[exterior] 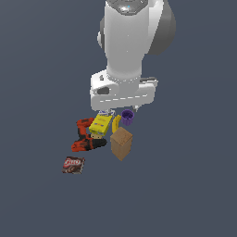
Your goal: Pick up a designated object from a clutter of objects.
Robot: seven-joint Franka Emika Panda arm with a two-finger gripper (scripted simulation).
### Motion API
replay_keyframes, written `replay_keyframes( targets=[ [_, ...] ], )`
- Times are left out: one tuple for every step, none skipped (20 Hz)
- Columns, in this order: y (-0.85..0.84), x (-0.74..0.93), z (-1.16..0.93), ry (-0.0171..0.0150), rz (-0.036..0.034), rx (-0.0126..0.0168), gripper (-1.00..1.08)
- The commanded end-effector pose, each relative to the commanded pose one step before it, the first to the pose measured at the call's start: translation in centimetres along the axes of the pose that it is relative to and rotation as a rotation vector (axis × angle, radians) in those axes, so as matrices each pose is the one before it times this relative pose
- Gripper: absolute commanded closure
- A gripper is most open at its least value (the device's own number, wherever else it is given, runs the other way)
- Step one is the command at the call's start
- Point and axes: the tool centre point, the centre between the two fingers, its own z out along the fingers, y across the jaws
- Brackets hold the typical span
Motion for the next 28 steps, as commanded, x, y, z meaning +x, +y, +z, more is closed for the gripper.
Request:
replay_keyframes(
  targets=[
    [0.706,0.503,0.496,0.00034,-0.04109,-0.00194,-0.92],
    [0.328,0.213,0.227,0.00023,-0.01880,-0.00082,-0.92],
    [0.352,0.216,0.244,0.00023,-0.01989,-0.00084,-0.92],
    [0.377,0.215,0.260,0.00023,-0.02094,-0.00085,-0.92],
    [0.389,0.206,0.269,0.00022,-0.02128,-0.00083,-0.92],
    [0.394,0.194,0.273,0.00021,-0.02129,-0.00080,-0.92],
    [0.400,0.181,0.277,0.00020,-0.02129,-0.00076,-0.92],
    [0.404,0.167,0.281,0.00019,-0.02129,-0.00073,-0.92],
    [0.408,0.154,0.285,0.00019,-0.02130,-0.00069,-0.92],
    [0.413,0.140,0.289,0.00019,-0.02129,-0.00066,-0.92],
    [0.416,0.127,0.293,0.00019,-0.02130,-0.00063,-0.92],
    [0.419,0.113,0.297,0.00019,-0.02129,-0.00060,-0.92],
    [0.421,0.099,0.301,0.00020,-0.02129,-0.00057,-0.92],
    [0.423,0.085,0.305,0.00020,-0.02129,-0.00054,-0.92],
    [0.425,0.071,0.309,0.00021,-0.02128,-0.00051,-0.92],
    [0.425,0.057,0.313,0.00022,-0.02129,-0.00048,-0.92],
    [0.426,0.043,0.316,0.00023,-0.02127,-0.00046,-0.92],
    [0.426,0.029,0.320,0.00024,-0.02127,-0.00043,-0.92],
    [0.426,0.014,0.324,0.00026,-0.02126,-0.00041,-0.92],
    [0.425,0.000,0.327,0.00027,-0.02126,-0.00039,-0.92],
    [0.424,-0.014,0.331,0.00029,-0.02125,-0.00037,-0.92],
    [0.422,-0.028,0.334,0.00031,-0.02124,-0.00035,-0.92],
    [0.420,-0.042,0.338,0.00033,-0.02123,-0.00033,-0.92],
    [0.417,-0.056,0.341,0.00035,-0.02122,-0.00031,-0.92],
    [0.414,-0.070,0.344,0.00037,-0.02121,-0.00030,-0.92],
    [0.410,-0.084,0.348,0.00040,-0.02121,-0.00029,-0.92],
    [0.406,-0.097,0.351,0.00042,-0.02119,-0.00028,-0.92],
    [0.402,-0.111,0.354,0.00044,-0.02118,-0.00027,-0.92]
  ],
)
